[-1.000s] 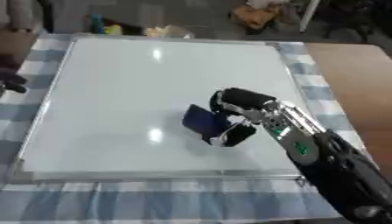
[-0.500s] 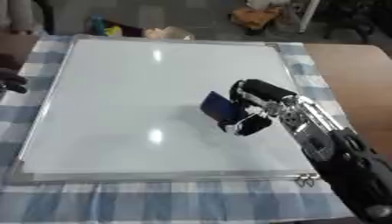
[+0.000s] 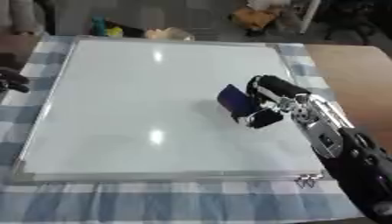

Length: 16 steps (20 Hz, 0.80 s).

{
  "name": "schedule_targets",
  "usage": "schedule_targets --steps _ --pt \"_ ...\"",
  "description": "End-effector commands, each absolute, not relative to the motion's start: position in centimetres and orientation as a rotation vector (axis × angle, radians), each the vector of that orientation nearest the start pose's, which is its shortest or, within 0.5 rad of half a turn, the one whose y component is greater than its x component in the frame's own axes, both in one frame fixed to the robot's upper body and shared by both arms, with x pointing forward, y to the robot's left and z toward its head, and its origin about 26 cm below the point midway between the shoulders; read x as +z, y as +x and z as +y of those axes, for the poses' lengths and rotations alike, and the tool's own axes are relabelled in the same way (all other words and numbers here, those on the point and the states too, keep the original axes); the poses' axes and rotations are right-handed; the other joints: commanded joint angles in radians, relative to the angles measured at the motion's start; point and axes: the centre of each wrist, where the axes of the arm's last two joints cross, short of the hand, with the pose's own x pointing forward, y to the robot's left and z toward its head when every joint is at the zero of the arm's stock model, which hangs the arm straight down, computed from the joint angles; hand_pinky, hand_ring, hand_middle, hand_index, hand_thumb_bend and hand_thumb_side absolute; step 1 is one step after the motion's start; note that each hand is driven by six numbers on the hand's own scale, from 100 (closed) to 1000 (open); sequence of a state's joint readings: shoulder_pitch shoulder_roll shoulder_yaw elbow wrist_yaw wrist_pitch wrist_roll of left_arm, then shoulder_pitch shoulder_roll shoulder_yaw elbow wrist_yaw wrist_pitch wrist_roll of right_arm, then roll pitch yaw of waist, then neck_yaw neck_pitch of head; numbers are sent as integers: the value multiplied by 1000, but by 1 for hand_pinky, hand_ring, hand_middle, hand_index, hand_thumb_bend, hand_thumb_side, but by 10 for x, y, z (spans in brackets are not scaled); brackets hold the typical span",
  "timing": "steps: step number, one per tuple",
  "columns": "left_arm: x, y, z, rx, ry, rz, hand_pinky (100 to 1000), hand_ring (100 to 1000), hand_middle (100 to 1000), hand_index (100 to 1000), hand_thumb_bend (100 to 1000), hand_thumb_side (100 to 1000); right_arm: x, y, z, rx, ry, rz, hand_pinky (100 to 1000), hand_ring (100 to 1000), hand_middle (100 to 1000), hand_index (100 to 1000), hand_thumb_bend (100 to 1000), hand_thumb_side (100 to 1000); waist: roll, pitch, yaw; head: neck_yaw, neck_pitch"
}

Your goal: Wipe the whiteboard clean with a brush.

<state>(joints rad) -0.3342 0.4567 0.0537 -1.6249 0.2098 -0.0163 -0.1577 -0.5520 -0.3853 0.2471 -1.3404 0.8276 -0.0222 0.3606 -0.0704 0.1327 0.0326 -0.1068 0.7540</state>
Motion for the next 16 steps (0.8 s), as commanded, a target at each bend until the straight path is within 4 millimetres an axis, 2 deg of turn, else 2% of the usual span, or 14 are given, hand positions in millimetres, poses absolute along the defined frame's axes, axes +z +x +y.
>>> schedule_targets --steps 1,2,3,4,16 --pt "158 347 334 -393 77 -1971 559 572 619 729 682 965 126 407 -260 1397 -797 -1414 490 473 442 270 270 358 5 -15 1 4 -9" --pt "158 347 334 -393 77 -1971 559 572 619 729 683 965 127 408 -263 1387 -805 -1410 490 472 442 270 271 356 6 -14 2 5 -9" --pt "158 347 334 -393 77 -1972 559 572 619 729 680 960 128 410 -265 1373 -818 -1406 490 472 442 270 120 362 6 -14 4 5 -10" --pt "158 347 334 -393 76 -1972 559 572 619 729 682 965 129 411 -268 1360 -830 -1402 490 472 442 270 271 355 7 -13 5 4 -10" --pt "161 348 331 -401 65 -1984 559 572 618 729 681 966 131 429 -290 1234 -905 -1336 485 469 440 272 270 355 17 0 28 -29 -32"
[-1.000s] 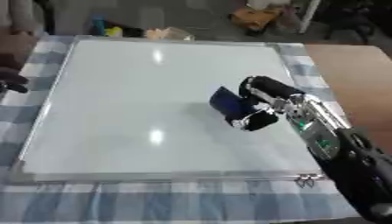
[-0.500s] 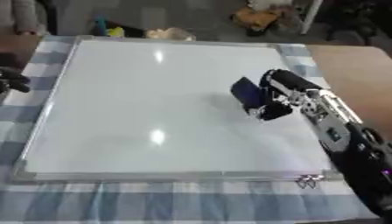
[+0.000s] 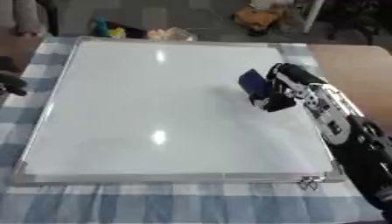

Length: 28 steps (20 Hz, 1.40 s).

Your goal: Wipe the whiteboard clean with a brush.

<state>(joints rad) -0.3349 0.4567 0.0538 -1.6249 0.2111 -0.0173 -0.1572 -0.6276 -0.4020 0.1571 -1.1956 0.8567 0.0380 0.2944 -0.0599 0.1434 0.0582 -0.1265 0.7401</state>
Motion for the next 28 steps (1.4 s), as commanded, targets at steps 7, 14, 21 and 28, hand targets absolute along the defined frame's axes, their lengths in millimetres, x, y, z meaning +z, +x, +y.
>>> schedule_targets --steps 7,14,21,28 --pt "162 349 330 -404 59 -1987 559 572 618 729 681 966 116 437 -314 1124 -924 -1248 478 466 437 277 256 359 9 -10 10 -32 -33" --pt "162 349 330 -403 59 -1985 559 572 618 730 680 966 103 437 -334 1017 -931 -1195 470 460 432 294 233 358 8 -11 9 -37 -35" --pt "161 349 330 -400 61 -1984 560 572 617 730 679 969 94 434 -351 952 -943 -1147 473 461 431 300 194 349 8 -12 8 -39 -37" --pt "162 349 330 -401 60 -1986 560 571 617 730 673 974 91 435 -353 951 -962 -1125 484 468 437 286 100 293 9 -11 15 -39 -39"
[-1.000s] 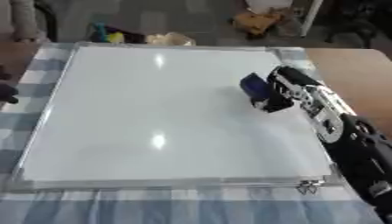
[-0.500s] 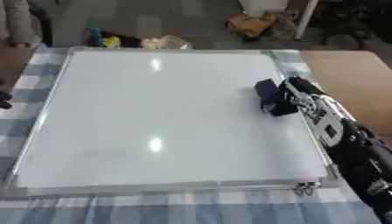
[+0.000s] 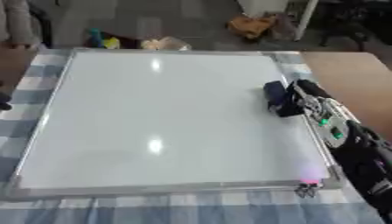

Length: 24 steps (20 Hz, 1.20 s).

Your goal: Wipe the whiteboard clean with a brush.

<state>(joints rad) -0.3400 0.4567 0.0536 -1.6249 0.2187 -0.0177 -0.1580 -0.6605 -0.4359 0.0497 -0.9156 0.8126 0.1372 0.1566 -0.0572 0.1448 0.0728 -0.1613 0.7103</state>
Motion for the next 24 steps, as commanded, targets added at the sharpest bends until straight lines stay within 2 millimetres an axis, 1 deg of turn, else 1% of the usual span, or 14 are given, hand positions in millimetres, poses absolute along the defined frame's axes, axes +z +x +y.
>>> schedule_targets --steps 1,4,5,6,8,10,14,19,21,24 --pt "162 349 330 -401 59 -1987 560 571 617 730 672 974 90 436 -352 956 -964 -1123 489 472 439 291 100 288 7 -12 2 -5 -9" --pt "162 349 330 -402 60 -1988 560 571 617 730 671 975 88 437 -348 978 -967 -1114 497 480 447 315 100 306 8 -12 8 -10 -12" --pt "162 349 330 -402 60 -1989 560 571 617 730 672 975 88 437 -347 991 -963 -1112 510 493 458 347 100 354 9 -11 9 -10 -12" --pt "163 349 330 -402 60 -1989 560 571 617 730 671 975 87 438 -346 1007 -958 -1108 515 498 463 359 100 361 9 -11 11 -11 -12" --pt "163 349 330 -402 59 -1990 560 571 617 730 670 976 86 439 -343 1043 -952 -1098 532 519 480 413 100 397 10 -11 13 -12 -13" --pt "163 349 329 -403 57 -1991 560 571 617 730 669 976 86 440 -340 1077 -950 -1085 540 538 486 426 100 409 11 -11 14 -12 -13" --pt "163 349 329 -404 57 -1991 560 571 617 730 668 978 86 442 -335 1130 -957 -1061 561 554 499 424 100 414 11 -10 16 -13 -13" --pt "163 349 329 -404 56 -1992 560 571 616 730 667 979 89 444 -329 1206 -975 -1041 586 572 515 449 100 431 11 -11 17 -15 -13" --pt "163 349 329 -405 55 -1991 560 571 616 730 666 980 91 446 -326 1239 -981 -1038 595 579 520 436 100 434 10 -11 18 -15 -13" --pt "163 349 329 -404 55 -1990 560 570 616 730 666 980 95 448 -320 1285 -988 -1038 603 584 524 422 100 410 9 -12 19 -17 -13"
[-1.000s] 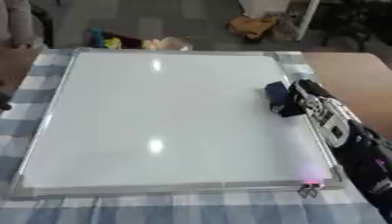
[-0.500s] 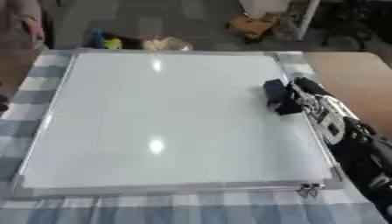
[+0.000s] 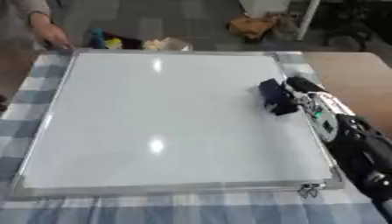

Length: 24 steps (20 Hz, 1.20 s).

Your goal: Wipe the whiteboard clean with a brush.

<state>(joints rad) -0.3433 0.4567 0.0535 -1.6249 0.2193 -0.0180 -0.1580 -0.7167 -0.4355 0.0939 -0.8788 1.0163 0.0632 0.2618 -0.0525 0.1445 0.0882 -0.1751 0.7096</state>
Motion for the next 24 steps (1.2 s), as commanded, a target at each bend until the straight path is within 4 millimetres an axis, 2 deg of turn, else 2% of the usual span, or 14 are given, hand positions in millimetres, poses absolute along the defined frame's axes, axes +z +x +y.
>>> schedule_targets --steps 1,10,12,13,14,16,19,24 --pt "163 349 329 -404 55 -1990 560 570 616 730 666 980 96 449 -318 1298 -988 -1041 604 585 524 420 100 405 4 -12 3 -4 -12" --pt "163 349 329 -404 54 -1989 559 569 614 729 666 981 104 452 -298 1405 -943 -1087 611 591 530 404 100 359 2 -15 4 -6 -12" --pt "163 349 329 -403 54 -1989 559 569 614 729 667 981 105 452 -295 1421 -934 -1094 615 594 532 408 100 410 2 -15 4 -7 -12" --pt "163 349 329 -403 53 -1990 559 569 614 729 667 981 104 452 -294 1426 -931 -1093 617 596 534 412 100 452 2 -15 5 -8 -12" --pt "163 349 329 -404 53 -1990 559 569 614 729 668 981 103 452 -293 1428 -926 -1086 620 599 537 416 100 540 2 -14 5 -8 -13" --pt "163 349 329 -403 53 -1990 559 569 614 729 668 980 99 453 -294 1428 -919 -1072 621 601 540 423 100 602 2 -14 6 -9 -13" --pt "163 349 329 -402 55 -1991 559 569 613 729 669 980 92 452 -299 1414 -915 -1047 623 604 543 428 100 663 2 -13 6 -9 -13" --pt "163 349 329 -401 56 -1990 559 568 613 729 668 981 84 451 -310 1383 -923 -1011 628 615 553 436 100 682 1 -11 1 -8 -13"
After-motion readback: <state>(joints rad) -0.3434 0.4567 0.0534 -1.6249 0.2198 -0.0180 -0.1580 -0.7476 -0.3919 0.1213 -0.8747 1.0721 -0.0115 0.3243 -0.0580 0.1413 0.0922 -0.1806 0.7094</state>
